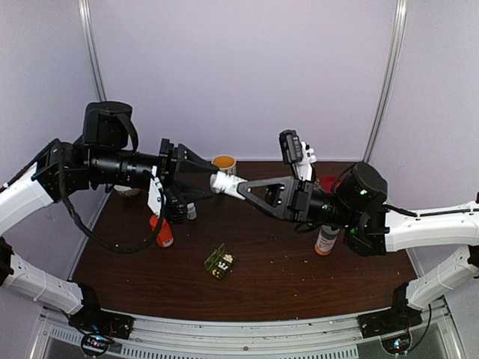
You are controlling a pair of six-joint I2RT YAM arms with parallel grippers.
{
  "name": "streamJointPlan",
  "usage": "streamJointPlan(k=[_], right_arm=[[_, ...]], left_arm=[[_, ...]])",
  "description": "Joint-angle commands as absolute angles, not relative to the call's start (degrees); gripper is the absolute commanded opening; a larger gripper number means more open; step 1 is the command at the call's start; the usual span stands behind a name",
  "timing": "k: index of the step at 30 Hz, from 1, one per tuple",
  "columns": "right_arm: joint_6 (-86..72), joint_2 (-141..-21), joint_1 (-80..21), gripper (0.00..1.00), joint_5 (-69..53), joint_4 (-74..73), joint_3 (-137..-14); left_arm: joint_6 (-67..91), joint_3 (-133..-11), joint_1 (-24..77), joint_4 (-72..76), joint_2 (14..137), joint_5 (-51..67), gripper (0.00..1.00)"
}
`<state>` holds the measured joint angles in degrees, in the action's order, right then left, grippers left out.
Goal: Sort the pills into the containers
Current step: Screw the lid of the pill bottle onto the pill bottle.
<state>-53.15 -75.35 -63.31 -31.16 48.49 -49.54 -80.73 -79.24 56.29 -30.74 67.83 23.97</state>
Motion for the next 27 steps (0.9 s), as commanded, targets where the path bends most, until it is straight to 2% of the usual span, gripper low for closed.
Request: streamJointPlan(k=[1, 4, 7, 11, 13, 18, 23, 27], right_arm=[[-52.4, -73.1, -62.0, 0.0, -31.6, 49.3, -48.6], [-51.2, -72.1, -61.3, 0.0, -31.6, 48.5, -47.6], [-49.3, -70.4, -60.5, 0.0, -31.4, 48.0, -46.3], [-41.8, -67.4, -59.7, 0.0, -30.5, 44.0, -46.1], [-34.3, -65.7, -59.7, 0.0, -29.7, 38.9, -47.1], [-14.4, -62.9, -59.9, 0.0, -24.7, 30.6, -48.9], [0.4, -62.8, -61.1, 0.0, -19.0, 30.2, -49.3], [11.5, -63.2, -63.0, 0.0, -16.1, 30.1, -50.1]], left_arm=[[-78.9, -76.1, 56.2, -25.3, 65.4, 20.5, 0.59], [-72.5, -75.4, 56.1, -22.2, 63.8, 18.9, 0.77], [-68.5, -73.3, 56.0, -20.3, 61.2, 17.9, 0.84], [-53.7, -70.4, 56.1, -14.5, 58.5, 16.5, 0.86], [-44.0, -71.0, 56.2, -13.9, 58.5, 15.5, 0.81], [-17.3, -75.7, 57.3, -15.0, 59.9, 12.5, 0.8], [11.2, -84.0, 57.4, -23.4, 63.0, 9.1, 0.83], [30.7, -89.7, 57.3, -29.4, 65.7, 16.9, 0.86]])
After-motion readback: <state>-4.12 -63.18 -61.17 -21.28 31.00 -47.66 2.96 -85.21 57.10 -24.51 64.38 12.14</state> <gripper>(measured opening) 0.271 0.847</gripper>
